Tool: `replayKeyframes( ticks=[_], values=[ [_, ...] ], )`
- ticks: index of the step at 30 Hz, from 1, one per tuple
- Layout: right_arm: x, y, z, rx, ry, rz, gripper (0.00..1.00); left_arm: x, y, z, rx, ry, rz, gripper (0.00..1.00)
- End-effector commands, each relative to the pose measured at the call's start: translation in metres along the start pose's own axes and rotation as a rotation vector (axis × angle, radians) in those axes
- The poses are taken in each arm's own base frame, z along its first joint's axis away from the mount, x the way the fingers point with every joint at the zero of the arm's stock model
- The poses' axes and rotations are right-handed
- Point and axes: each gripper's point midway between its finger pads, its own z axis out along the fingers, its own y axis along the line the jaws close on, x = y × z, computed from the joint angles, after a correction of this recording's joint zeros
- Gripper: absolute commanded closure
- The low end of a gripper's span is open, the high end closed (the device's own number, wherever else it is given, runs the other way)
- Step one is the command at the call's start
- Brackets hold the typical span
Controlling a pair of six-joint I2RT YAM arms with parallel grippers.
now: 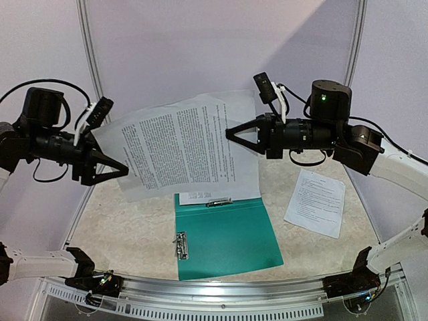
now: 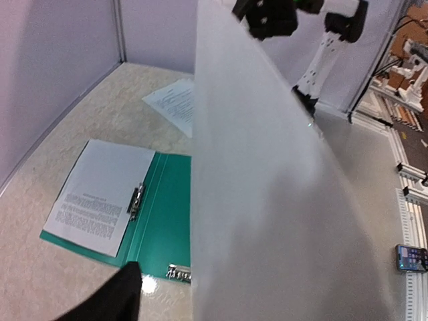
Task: Put the files into the folder
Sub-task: Pass from the left arm to the right, then insert the spring clip onto the folder.
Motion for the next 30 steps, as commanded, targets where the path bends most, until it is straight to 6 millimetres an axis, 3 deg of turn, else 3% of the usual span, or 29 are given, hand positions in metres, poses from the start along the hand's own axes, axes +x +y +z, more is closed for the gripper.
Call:
replayKeyframes(
  ticks=[1,4,7,11,15,19,22,24,27,30],
  values=[
    [0.068,-0.065,-0.030,0.242,0.205,0.391,1.00,0.062,0.043,0.023,-0.128,0.233,0.002,0.03],
    [0.109,-0.084,-0.055,0.304,0.271,0.576,1.00,0.112,0.057,0.044,-0.125,0.396,-0.018,0.09],
    [0.155,-0.100,-0.079,0.373,0.364,0.703,1.00,0.142,0.049,0.069,-0.047,0.449,-0.008,0.11],
    [0.205,-0.119,-0.105,0.412,0.428,0.826,1.00,0.176,0.030,0.108,0.011,0.543,0.145,0.11],
    [0.244,-0.137,-0.131,0.442,0.454,0.921,1.00,0.209,0.026,0.137,0.040,0.679,0.261,0.03],
    [0.264,-0.146,-0.140,0.441,0.462,0.952,1.00,0.243,0.028,0.170,0.084,0.777,0.325,0.00],
    [0.271,-0.147,-0.139,0.423,0.485,0.945,1.00,0.259,0.038,0.195,0.071,0.819,0.334,0.12],
    [0.276,-0.147,-0.139,0.421,0.505,0.947,1.00,0.263,0.044,0.205,0.061,0.850,0.323,0.32],
    [0.280,-0.148,-0.140,0.420,0.534,0.934,1.00,0.265,0.048,0.211,0.060,0.876,0.308,0.57],
    [0.281,-0.150,-0.139,0.416,0.545,0.925,1.00,0.266,0.048,0.209,0.065,0.878,0.314,0.68]
  ],
)
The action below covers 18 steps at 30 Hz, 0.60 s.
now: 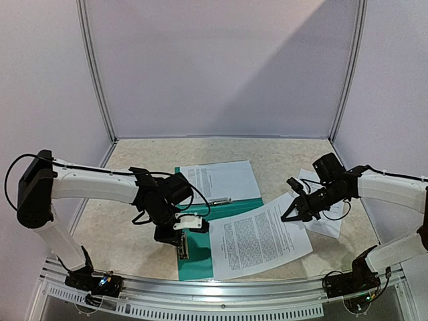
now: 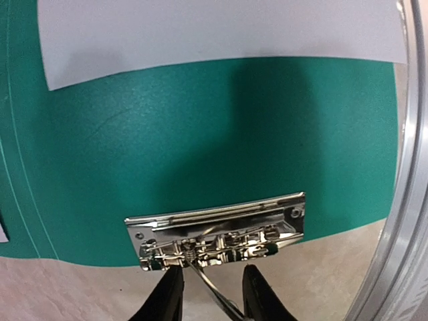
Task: Put the files into the folder
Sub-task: Insert the spring clip onto the folder.
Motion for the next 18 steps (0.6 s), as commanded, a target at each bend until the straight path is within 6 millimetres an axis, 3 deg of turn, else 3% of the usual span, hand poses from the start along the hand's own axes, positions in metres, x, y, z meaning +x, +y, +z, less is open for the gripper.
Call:
replayKeyframes(
  ticks=[1,6,11,18],
  values=[
    [-0.002,0.001,0.002,-0.009,0.019,-0.040,1.00,-0.013,0.010,-0.009,-0.046,-0.037,0.025,0.70],
    [-0.007,-0.001,0.008,-0.030,0.017,-0.045,1.00,-0.011,0.023,-0.012,-0.040,-0.056,-0.013,0.80],
    [-0.013,-0.001,0.014,-0.047,0.016,-0.034,1.00,-0.004,0.048,-0.008,-0.050,-0.054,-0.083,0.81],
    [-0.035,0.023,0.009,-0.129,-0.039,-0.054,1.00,0.003,0.072,0.001,-0.046,-0.067,-0.155,0.81]
  ],
)
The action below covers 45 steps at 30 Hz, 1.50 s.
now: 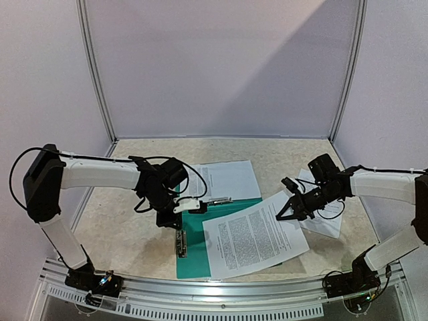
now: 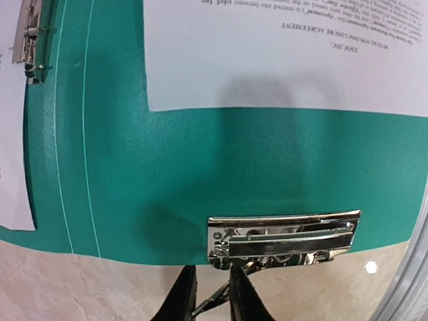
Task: Put the files into the folder
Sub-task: Insert the spring clip onto the folder.
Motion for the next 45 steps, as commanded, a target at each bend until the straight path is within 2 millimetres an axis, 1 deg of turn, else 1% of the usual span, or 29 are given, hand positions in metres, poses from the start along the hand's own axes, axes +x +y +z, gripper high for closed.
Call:
replayKeyframes(
  ticks=[1,3,5,9,13,16,20,23,25,27,31,37,45],
  values=[
    [-0.028,0.027,-0.005,-0.088,-0.061,-0.033,1.00,-0.003,0.019,0.006,-0.008,-0.023,-0.035,0.81],
    [-0.034,0.031,-0.005,-0.098,-0.061,-0.027,1.00,-0.004,0.023,0.006,-0.001,-0.030,-0.056,0.80],
    [-0.038,0.035,-0.005,-0.109,-0.060,-0.031,1.00,-0.006,0.021,0.006,0.021,-0.040,-0.065,0.80],
    [-0.040,0.034,0.001,-0.145,-0.052,-0.002,1.00,-0.007,0.020,0.003,0.037,-0.057,-0.077,0.77],
    [-0.037,0.017,0.018,-0.155,-0.034,0.053,1.00,-0.006,0.025,0.001,0.038,-0.071,-0.102,0.76],
    [-0.037,0.009,0.029,-0.171,-0.045,0.079,1.00,-0.005,0.027,0.000,0.037,-0.075,-0.108,0.75],
    [-0.034,-0.012,0.042,-0.137,-0.043,0.114,1.00,-0.002,0.026,0.004,0.048,-0.064,-0.112,0.75],
    [-0.036,-0.019,0.051,-0.150,-0.062,0.110,1.00,-0.003,0.025,0.006,0.054,-0.067,-0.115,0.75],
    [-0.035,-0.025,0.061,-0.153,-0.051,0.144,1.00,-0.004,0.025,0.007,0.060,-0.070,-0.120,0.76],
    [-0.034,-0.027,0.070,-0.158,-0.043,0.150,1.00,-0.004,0.024,0.009,0.067,-0.072,-0.127,0.76],
    [-0.037,-0.023,0.079,-0.194,-0.069,0.155,1.00,-0.003,0.022,0.011,0.077,-0.069,-0.132,0.76],
    [-0.033,-0.020,0.087,-0.191,-0.052,0.160,1.00,-0.002,0.022,0.012,0.078,-0.066,-0.130,0.76],
    [-0.035,-0.013,0.098,-0.188,-0.020,0.149,1.00,-0.004,0.022,0.009,0.075,-0.074,-0.130,0.77]
  ],
)
